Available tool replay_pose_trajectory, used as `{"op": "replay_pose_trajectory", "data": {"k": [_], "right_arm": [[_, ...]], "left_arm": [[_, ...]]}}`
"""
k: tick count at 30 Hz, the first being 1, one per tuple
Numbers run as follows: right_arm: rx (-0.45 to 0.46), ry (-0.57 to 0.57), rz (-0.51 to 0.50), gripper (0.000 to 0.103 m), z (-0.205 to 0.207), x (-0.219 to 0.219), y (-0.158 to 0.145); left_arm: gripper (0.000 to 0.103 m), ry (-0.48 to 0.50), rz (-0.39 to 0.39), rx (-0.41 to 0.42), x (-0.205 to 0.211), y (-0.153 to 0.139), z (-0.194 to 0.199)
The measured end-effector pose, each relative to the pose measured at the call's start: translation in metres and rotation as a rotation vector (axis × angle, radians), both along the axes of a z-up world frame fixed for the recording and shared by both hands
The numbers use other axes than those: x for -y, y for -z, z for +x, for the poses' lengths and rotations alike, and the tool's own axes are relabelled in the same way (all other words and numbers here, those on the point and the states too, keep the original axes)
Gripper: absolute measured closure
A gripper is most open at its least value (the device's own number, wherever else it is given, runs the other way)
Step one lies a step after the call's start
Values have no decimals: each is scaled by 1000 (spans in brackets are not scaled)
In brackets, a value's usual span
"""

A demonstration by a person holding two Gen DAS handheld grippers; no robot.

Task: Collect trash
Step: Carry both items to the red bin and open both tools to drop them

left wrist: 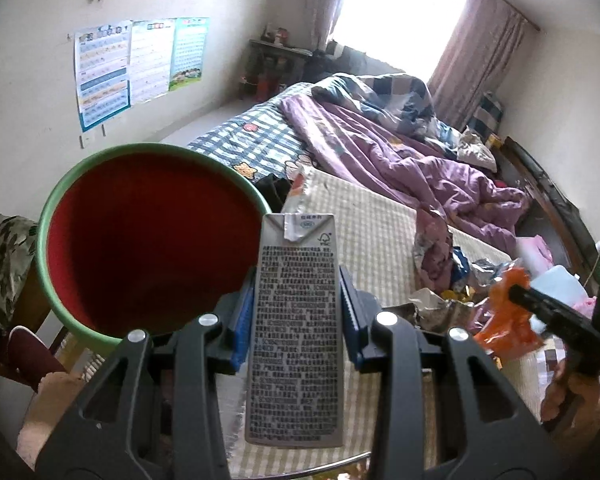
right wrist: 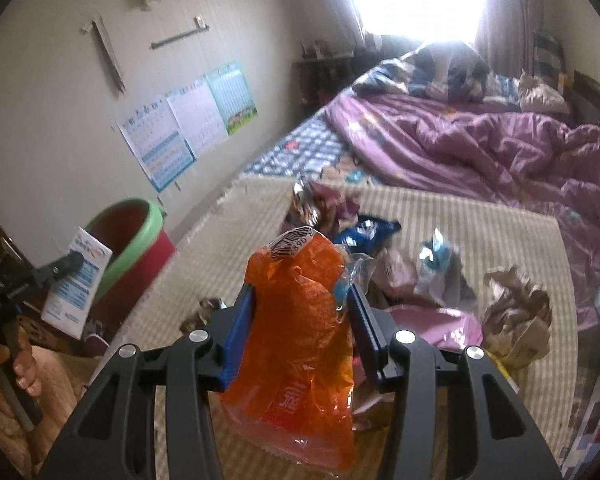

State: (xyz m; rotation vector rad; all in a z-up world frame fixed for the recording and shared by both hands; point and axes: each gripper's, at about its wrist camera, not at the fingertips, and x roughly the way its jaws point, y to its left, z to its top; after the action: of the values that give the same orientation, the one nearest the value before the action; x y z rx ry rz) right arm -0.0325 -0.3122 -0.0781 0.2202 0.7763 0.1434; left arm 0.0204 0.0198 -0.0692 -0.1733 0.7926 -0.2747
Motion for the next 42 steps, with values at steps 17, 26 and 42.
{"op": "replay_pose_trajectory", "data": {"k": [17,26,42], "right_arm": [[92,-283,84,56,63,-105,-35],[88,-409,134,56,101,-176,-35],[31,-589,29,35,128,-264,4]], "left_arm": [[67,-155,-31,10,-47,2,11],[67,-279,17,-23,-69,16,25],[67,-412,30,-16,-102,17,38]]}}
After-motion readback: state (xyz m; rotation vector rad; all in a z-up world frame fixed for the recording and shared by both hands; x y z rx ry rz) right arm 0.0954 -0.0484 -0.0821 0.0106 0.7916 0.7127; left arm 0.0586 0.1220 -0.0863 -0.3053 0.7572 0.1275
